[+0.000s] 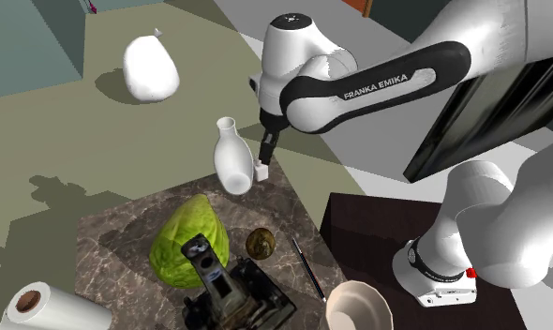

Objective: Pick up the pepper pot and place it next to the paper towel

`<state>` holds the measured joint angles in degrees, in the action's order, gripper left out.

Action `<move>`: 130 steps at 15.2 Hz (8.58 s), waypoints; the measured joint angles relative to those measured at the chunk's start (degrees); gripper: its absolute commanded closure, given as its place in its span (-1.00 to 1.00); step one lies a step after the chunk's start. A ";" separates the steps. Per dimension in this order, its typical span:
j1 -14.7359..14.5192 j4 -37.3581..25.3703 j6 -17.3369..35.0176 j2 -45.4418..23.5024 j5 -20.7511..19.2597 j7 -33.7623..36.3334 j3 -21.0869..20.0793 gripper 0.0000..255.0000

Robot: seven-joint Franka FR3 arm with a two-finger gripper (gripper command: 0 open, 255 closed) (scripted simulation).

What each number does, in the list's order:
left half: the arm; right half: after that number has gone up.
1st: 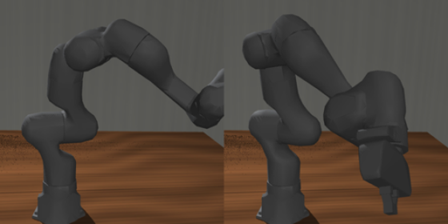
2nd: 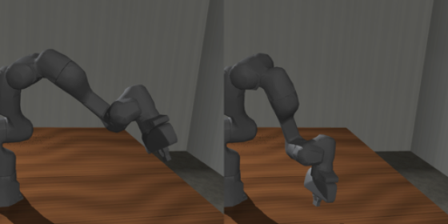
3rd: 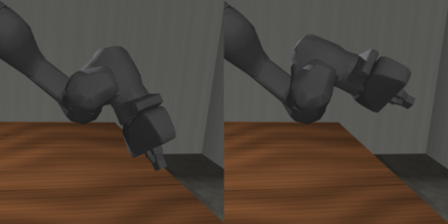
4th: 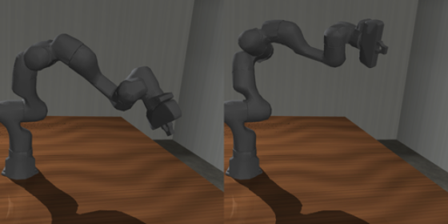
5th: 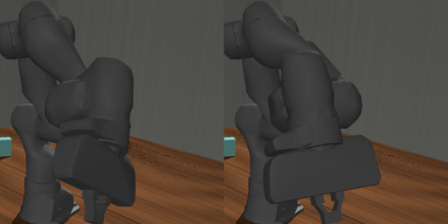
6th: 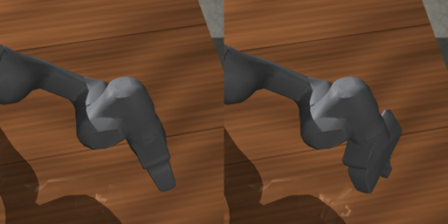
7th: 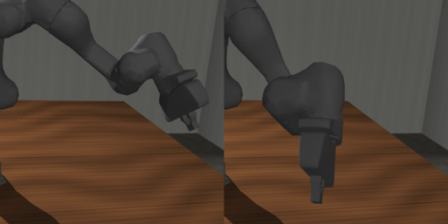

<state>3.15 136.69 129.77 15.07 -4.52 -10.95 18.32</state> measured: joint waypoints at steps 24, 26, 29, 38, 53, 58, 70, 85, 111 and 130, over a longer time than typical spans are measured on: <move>-0.78 -1.02 10.82 -11.89 6.02 -4.94 2.41 1.00; -0.77 -1.03 10.82 -11.90 6.02 -4.94 2.41 1.00; -0.78 -1.10 10.45 -11.59 5.84 -4.76 2.37 1.00; -0.54 -4.06 3.81 -7.65 3.82 -3.23 2.03 1.00; -0.46 -11.60 -8.09 -3.04 2.11 -1.54 1.08 1.00; -0.53 -14.94 -12.01 -2.45 1.98 -1.29 0.82 1.00; -0.66 -23.76 -21.35 -1.92 1.98 -1.18 0.48 1.00; -2.06 -34.71 -31.39 -2.91 2.36 1.82 -1.68 1.00; -16.49 -56.13 -35.17 -21.67 0.97 34.72 -20.45 1.00; -23.87 -71.58 -35.52 -37.57 -2.15 45.08 -23.82 1.00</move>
<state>-20.72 65.12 94.25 -22.50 -6.67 34.13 -5.50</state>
